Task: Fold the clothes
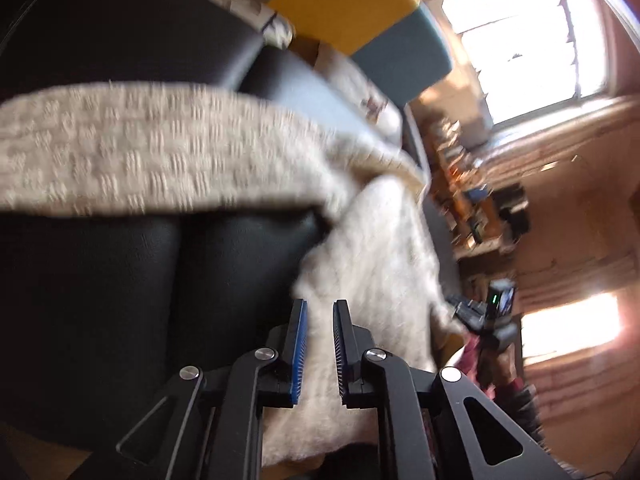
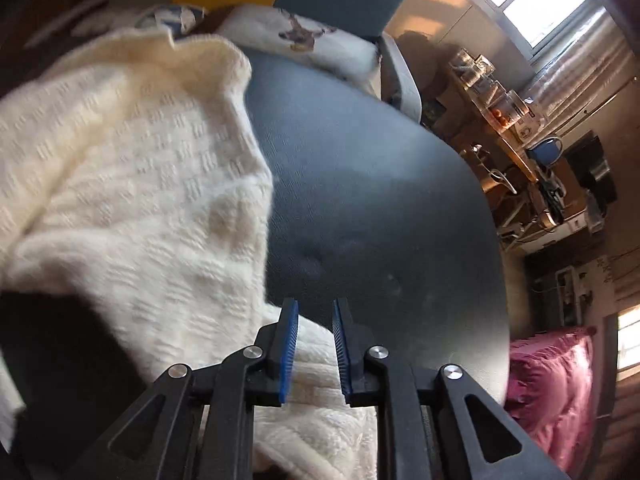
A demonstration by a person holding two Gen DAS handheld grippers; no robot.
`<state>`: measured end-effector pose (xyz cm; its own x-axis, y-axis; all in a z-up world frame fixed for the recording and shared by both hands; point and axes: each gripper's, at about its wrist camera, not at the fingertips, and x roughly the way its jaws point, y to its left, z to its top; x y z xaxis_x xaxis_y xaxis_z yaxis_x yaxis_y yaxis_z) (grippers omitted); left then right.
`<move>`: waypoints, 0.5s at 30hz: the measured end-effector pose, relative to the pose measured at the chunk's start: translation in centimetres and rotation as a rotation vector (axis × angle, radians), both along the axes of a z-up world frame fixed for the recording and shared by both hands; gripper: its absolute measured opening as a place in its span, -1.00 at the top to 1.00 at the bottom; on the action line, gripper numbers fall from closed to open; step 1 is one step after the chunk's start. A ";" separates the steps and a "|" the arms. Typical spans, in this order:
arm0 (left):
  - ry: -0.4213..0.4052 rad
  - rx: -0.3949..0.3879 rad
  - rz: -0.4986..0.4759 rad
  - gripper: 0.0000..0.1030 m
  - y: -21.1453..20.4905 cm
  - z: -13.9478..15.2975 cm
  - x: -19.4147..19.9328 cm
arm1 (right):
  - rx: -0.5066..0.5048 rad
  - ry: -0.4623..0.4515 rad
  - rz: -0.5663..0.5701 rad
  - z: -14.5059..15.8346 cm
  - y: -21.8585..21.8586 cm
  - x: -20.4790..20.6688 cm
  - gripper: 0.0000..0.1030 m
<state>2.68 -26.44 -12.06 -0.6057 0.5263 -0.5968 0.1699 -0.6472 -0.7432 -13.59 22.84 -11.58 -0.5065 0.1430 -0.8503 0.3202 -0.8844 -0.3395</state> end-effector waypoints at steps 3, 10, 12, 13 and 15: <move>0.053 -0.193 0.073 0.67 -1.6 3.6 -2.3 | -0.231 0.006 0.073 3.6 -2.2 -0.6 0.57; 0.137 -0.590 -0.051 0.51 2.6 7.2 -13.2 | -0.482 -0.090 0.135 4.5 -9.9 -5.8 0.53; 0.144 -0.665 -0.125 0.48 5.1 6.5 -16.5 | -0.465 -0.090 0.108 3.6 -10.4 -8.1 0.53; 0.143 -0.690 -0.163 0.48 6.4 5.9 -18.0 | -0.470 -0.096 0.089 3.0 -10.3 -8.9 0.53; 0.141 -0.737 -0.239 0.48 8.8 4.7 -20.7 | -0.465 -0.092 0.048 1.8 -9.6 -10.7 0.53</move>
